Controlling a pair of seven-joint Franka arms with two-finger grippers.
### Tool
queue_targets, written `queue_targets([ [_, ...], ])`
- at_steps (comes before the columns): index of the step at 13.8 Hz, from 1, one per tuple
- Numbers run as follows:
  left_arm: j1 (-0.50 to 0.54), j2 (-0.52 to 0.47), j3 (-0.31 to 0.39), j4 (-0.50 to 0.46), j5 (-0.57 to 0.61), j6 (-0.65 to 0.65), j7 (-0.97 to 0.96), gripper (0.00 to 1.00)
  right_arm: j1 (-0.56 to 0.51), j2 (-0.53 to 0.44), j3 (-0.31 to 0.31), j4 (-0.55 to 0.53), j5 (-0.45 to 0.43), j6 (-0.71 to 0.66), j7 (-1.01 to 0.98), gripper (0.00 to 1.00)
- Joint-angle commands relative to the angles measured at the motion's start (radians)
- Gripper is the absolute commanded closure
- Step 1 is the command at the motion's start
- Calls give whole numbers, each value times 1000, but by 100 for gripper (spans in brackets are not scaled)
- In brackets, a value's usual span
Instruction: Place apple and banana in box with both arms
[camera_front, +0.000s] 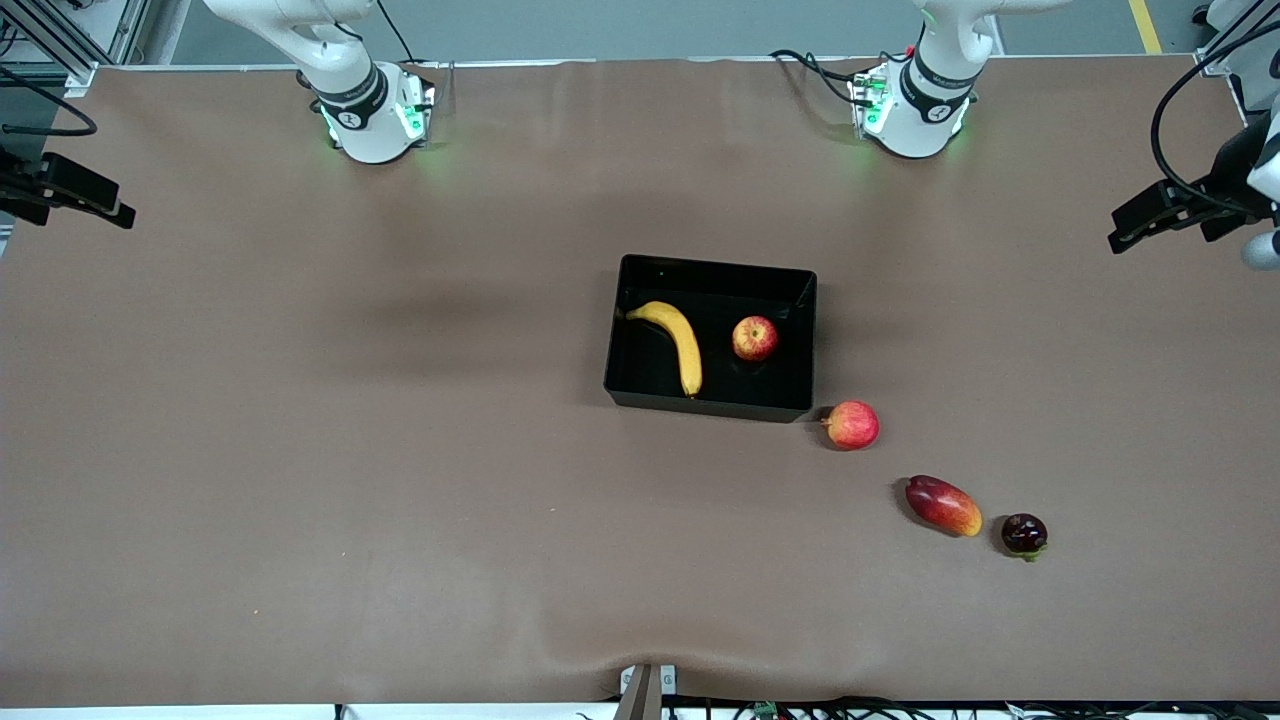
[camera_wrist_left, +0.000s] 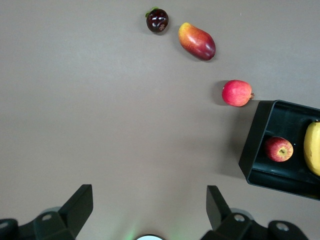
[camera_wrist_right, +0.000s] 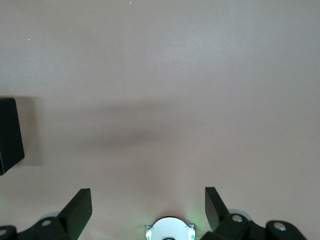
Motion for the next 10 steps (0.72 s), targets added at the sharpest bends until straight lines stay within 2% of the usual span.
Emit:
queue_targets([
  [1,10,-28,1,-16,-25,-17,11,0,-15,1,9,8,-5,-6,9,0],
  [7,9,-64,-9,-19,-48,-49,9,0,-16,3,9,5,-6,-4,6,0],
  [10,6,-52,-9,-10,-56,-52,11,0,-2,24,11,5,-12,11,7,0],
])
